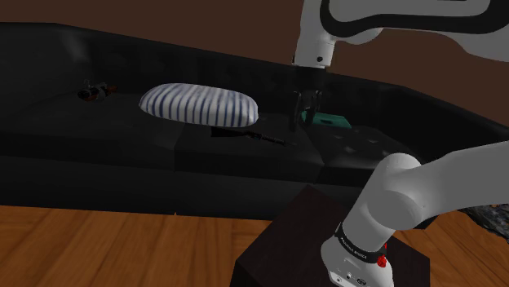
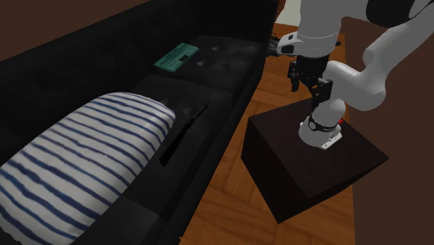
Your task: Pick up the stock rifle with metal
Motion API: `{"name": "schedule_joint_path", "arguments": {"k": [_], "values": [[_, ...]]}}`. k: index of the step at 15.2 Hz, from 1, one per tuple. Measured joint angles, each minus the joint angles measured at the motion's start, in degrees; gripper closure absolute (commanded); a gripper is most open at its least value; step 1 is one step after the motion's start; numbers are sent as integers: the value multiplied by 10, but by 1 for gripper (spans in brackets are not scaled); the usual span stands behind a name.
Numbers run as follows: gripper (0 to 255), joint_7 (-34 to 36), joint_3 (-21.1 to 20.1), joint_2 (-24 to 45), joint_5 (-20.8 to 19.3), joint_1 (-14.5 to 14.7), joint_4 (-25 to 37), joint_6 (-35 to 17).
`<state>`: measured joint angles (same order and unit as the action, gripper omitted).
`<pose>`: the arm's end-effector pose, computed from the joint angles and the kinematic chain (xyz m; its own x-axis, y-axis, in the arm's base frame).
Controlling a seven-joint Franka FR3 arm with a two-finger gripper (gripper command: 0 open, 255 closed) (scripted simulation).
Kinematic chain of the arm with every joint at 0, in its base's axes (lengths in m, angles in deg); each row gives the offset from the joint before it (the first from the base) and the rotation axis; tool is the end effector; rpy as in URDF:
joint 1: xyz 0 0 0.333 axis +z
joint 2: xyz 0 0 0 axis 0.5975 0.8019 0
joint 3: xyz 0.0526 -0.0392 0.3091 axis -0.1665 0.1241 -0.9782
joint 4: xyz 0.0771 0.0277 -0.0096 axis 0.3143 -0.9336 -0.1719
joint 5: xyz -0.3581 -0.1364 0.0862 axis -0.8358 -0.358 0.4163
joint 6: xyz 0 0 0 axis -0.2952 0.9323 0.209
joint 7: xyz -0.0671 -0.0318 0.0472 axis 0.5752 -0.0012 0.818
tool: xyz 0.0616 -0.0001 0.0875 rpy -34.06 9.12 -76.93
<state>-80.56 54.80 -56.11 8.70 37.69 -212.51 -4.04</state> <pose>0.2964 0.0242 0.5342 0.9811 -0.0359 -0.1899 -0.0524 -0.9952 -0.0826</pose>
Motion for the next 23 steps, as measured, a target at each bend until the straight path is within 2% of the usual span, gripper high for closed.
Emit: {"name": "schedule_joint_path", "arguments": {"k": [3,12,19,23], "values": [[0,-24,12,4,-13,-2,-9,-17],[0,-203,108,68,-95,-16,-56,-164],[0,-341,183,184,-121,-11,-40,-299],[0,-433,227,271,-109,-2,-3,-367]]}}
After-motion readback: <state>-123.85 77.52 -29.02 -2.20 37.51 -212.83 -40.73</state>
